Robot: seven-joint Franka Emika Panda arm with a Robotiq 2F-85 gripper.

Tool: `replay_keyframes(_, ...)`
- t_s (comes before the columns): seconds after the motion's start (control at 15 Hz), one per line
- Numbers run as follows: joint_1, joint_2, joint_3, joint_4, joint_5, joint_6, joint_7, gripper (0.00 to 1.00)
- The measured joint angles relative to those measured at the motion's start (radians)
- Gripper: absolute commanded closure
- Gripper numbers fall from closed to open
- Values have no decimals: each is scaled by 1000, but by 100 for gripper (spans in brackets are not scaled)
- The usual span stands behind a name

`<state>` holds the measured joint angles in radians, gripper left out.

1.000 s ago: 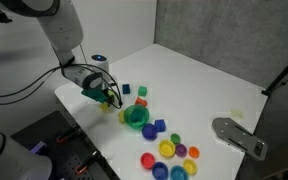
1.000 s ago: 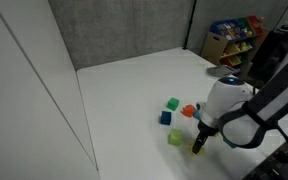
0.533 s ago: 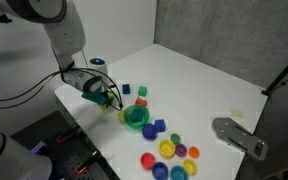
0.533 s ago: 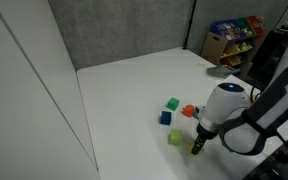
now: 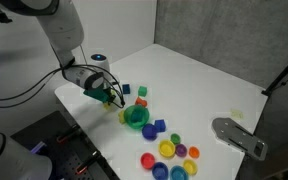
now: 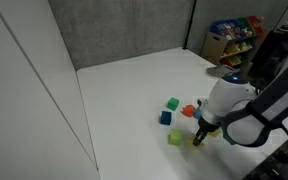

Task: Pick up the yellow microbe toy and put it in the green bowl

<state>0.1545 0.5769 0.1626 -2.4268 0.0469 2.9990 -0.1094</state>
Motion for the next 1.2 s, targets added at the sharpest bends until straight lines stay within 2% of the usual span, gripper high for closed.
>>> replay_keyframes(0.47,-62,-188,-44,-59,0,-91,1,87)
replay_keyframes(0.73,-94,-309,-119,-84,-12,-134,3,87)
replay_keyframes(0.8,-101,-330,-142,-86,-25,-141,8,37)
replay_keyframes(0.87,-107,-348,-166,-86,-42,-146,16,37)
replay_keyframes(1.13,-132,-375,-239,-86,-96,-163,50,5)
replay_keyframes(1.2,-137,-377,-249,-86,-99,-166,52,1)
